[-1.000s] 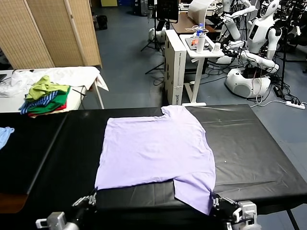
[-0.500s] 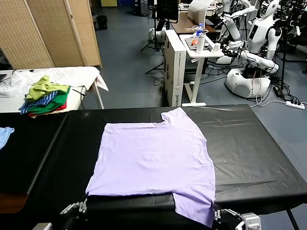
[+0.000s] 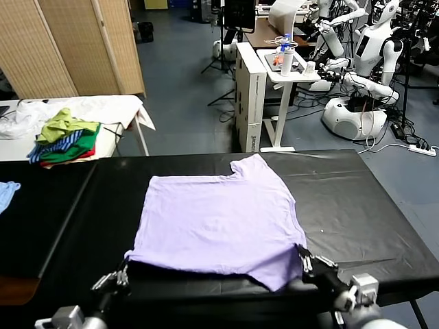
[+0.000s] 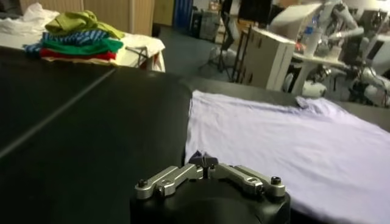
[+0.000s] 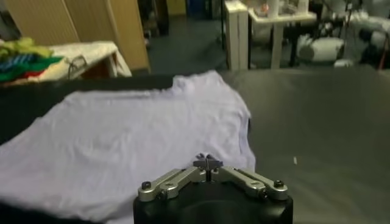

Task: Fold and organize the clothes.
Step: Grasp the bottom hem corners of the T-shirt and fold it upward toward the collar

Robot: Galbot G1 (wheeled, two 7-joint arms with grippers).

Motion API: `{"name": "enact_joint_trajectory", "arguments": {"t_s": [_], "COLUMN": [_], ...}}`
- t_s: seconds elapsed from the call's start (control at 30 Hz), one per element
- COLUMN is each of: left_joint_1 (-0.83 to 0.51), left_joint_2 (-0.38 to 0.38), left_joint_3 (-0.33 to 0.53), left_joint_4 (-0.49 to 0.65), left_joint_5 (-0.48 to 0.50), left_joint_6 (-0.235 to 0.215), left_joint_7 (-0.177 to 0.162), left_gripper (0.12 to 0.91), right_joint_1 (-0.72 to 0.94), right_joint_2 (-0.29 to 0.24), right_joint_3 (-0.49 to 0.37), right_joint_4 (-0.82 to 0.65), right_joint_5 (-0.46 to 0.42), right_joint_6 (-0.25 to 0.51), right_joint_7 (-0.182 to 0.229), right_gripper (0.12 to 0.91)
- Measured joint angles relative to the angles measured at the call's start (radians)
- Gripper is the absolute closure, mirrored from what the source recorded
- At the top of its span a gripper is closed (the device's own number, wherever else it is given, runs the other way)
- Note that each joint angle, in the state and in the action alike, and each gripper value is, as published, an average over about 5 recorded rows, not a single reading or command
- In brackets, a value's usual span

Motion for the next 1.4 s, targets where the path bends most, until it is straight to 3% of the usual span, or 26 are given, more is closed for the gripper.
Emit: {"name": "enact_joint_trajectory", "arguments": {"t_s": [0.5,1.1,1.17,1.23,1.4], "left_joint_1": [-0.16,-0.247,-0.249,-0.247,-0.23], "left_joint_2": [0.094,0.148,0.145,0.141,0.129], "left_joint_3": [0.03,0.055,0.055,0.055,0.047], "left_joint_4": [0.102,0.2,0.203,0.203,0.193], "left_joint_5": [0.001,0.0,0.0,0.001,0.007], "left_joint_6": [0.008,0.012,0.016,0.02,0.031], "left_joint_7": [0.002,0.004,0.004,0.003,0.001], "left_gripper": [0.883,0.883,0.866,0.815,0.538], "right_joint_1": [0.265,0.299,0.29,0.278,0.221], "right_joint_2": [0.017,0.052,0.048,0.042,0.013], "right_joint_3": [-0.162,-0.185,-0.179,-0.17,-0.133], "right_joint_4": [-0.211,-0.281,-0.272,-0.256,-0.186], "right_joint_5": [-0.018,-0.035,-0.035,-0.034,-0.036], "right_joint_6": [0.008,-0.007,-0.02,-0.035,-0.073], "right_joint_7": [0.005,-0.01,-0.021,-0.032,-0.04], "right_gripper": [0.886,0.875,0.817,0.704,0.401]}}
